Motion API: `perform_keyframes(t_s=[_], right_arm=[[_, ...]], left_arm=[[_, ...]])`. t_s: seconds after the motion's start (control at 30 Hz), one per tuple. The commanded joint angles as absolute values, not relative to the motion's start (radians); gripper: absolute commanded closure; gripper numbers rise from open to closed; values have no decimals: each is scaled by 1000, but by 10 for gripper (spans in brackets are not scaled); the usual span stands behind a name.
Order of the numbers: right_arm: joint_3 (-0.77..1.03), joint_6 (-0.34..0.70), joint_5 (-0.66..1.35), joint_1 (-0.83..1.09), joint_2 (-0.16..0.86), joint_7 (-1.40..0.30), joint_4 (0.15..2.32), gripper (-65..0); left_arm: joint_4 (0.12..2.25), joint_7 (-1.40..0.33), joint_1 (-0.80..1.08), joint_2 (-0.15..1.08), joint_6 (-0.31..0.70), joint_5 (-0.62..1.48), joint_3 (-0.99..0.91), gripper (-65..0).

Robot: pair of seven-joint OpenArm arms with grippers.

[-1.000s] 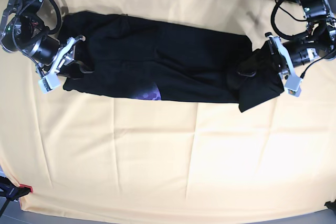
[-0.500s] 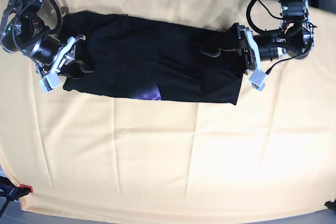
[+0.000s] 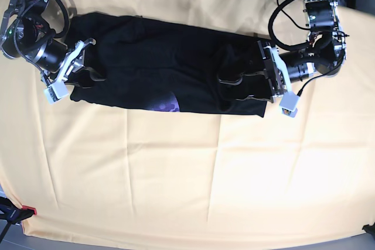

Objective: Fold the T-shirt properly
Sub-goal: 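Fold the strip end with the left gripper toward the right gripper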

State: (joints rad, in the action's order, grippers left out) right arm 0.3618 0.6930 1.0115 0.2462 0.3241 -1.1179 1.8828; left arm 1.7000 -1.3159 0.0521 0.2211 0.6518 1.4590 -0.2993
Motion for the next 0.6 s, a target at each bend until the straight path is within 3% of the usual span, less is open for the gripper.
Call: perform_keyframes(t_s=[0.0,0.07,0.1,0.13,0.2,0.23,0.43,0.57], right_arm=[[366,698,1046,236,338,-1095,1896,-272],[366,698,1047,235,338,-1095,1896,-272],[367,698,1047,235,339,-1095,1896,-272],[367,698,1047,235,339,-1095,1896,-272],[367,698,1047,235,339,-1095,1896,-272],[367,698,1047,233,341,-1095,1897,-272],[408,666,1008,212,347,-1108,1919,-286],[484,570,881,201,346,-1115,1922,-407]], left_arm=[[1716,-1311,38,228,658,1484,-302,-428],[1717,-1317,35,228,664,1484,-308,-411],[1717,-1317,34,228,678,1484,-321,-365],[1717,-1317,32,228,691,1484,-338,-283],[1717,-1316,27,228,698,1484,-387,-57],[1717,-1309,27,228,698,1465,-414,0],[1688,-1125,56,250,654,1089,-445,0],[1610,-1096,58,260,654,976,-375,0]])
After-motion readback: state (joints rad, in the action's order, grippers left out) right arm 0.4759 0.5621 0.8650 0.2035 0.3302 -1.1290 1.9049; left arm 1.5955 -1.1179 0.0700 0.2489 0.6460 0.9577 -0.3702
